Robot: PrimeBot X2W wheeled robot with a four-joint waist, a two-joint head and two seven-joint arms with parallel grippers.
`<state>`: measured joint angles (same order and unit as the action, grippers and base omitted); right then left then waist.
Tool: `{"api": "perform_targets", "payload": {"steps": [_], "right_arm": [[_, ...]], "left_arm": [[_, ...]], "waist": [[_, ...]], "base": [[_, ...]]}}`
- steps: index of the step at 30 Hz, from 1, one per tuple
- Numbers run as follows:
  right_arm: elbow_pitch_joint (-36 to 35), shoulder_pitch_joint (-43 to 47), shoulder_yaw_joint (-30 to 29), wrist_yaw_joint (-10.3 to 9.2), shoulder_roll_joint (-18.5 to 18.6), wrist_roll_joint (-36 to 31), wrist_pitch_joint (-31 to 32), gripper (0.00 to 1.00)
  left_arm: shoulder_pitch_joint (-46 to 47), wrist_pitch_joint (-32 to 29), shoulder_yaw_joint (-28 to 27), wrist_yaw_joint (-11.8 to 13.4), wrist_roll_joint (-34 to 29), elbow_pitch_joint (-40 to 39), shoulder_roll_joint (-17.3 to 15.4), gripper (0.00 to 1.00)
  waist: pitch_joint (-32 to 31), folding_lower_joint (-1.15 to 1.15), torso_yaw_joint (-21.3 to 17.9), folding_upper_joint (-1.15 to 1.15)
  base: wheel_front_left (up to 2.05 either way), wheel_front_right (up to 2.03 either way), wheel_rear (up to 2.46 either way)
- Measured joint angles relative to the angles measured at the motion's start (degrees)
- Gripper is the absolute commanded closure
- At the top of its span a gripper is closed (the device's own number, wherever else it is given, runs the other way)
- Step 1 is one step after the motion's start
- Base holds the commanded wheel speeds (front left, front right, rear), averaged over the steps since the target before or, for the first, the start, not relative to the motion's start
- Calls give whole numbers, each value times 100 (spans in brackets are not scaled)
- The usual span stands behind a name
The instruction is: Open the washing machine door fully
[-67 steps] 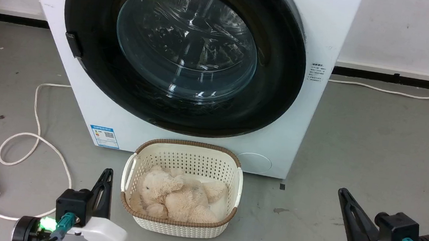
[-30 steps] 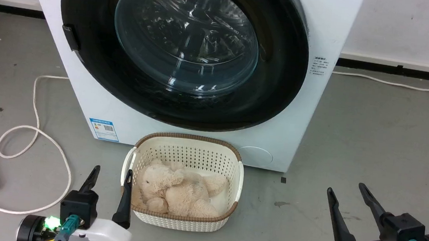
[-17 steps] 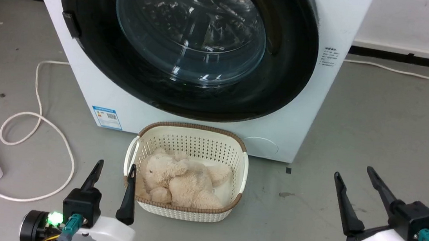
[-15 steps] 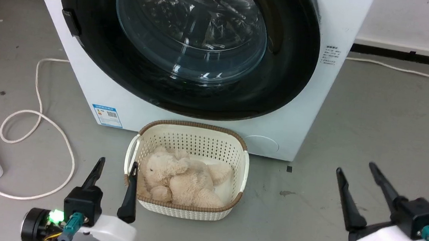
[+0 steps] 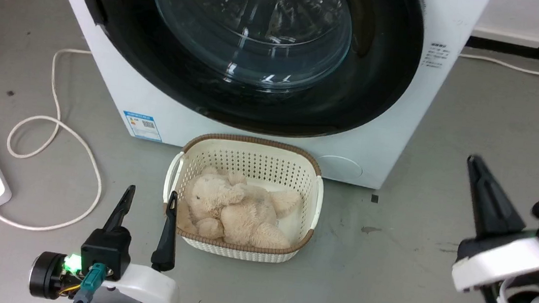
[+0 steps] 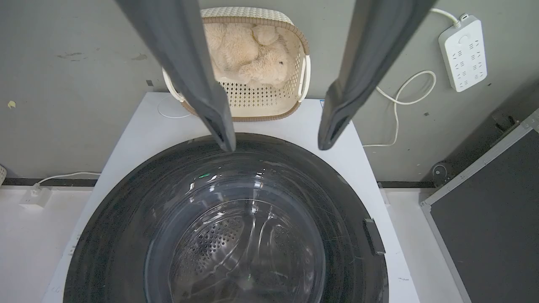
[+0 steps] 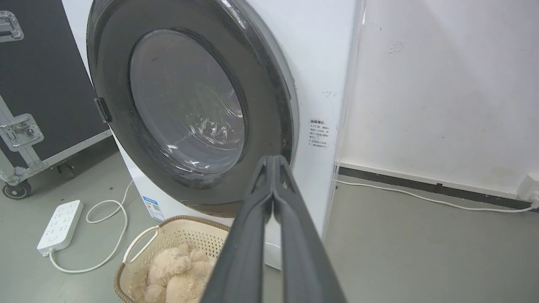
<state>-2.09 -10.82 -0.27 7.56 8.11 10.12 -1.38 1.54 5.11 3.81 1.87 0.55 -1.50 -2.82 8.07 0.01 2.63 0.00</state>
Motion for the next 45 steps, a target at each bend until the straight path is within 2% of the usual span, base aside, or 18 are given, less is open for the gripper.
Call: {"api": "perform_targets", "payload": {"steps": [7,8,18,29,37,45], "right_arm": [[98,-555,-174,-1,-8,812,334,100],[219,-802,-286,-1,-18,1117,500,100],[993,-1854,-697,-1,-110,1993,1198,100],[2096,-3112,-1445,-3,-152,2627,2001,100],[3058,-4075,-2012,-3,-154,3093,2897,100],[3930,-5037,-2443,-4,113,3205,3579,100]], "left_arm": [[123,76,100,55,12,-44,-1,0],[146,109,126,71,13,-56,-1,0],[235,221,254,157,24,-96,-1,0],[354,358,392,259,64,-200,-1,0],[465,459,416,302,63,-258,-1,0],[560,555,539,360,64,-311,-1,0]], "waist": [[188,0,109,0],[265,0,164,0],[527,0,344,0],[859,0,584,0],[1083,0,752,0],[1299,0,897,0]], "base": [[0,0,0],[0,0,0],[0,0,0],[0,0,0],[0,0,0],[0,0,0]]}}
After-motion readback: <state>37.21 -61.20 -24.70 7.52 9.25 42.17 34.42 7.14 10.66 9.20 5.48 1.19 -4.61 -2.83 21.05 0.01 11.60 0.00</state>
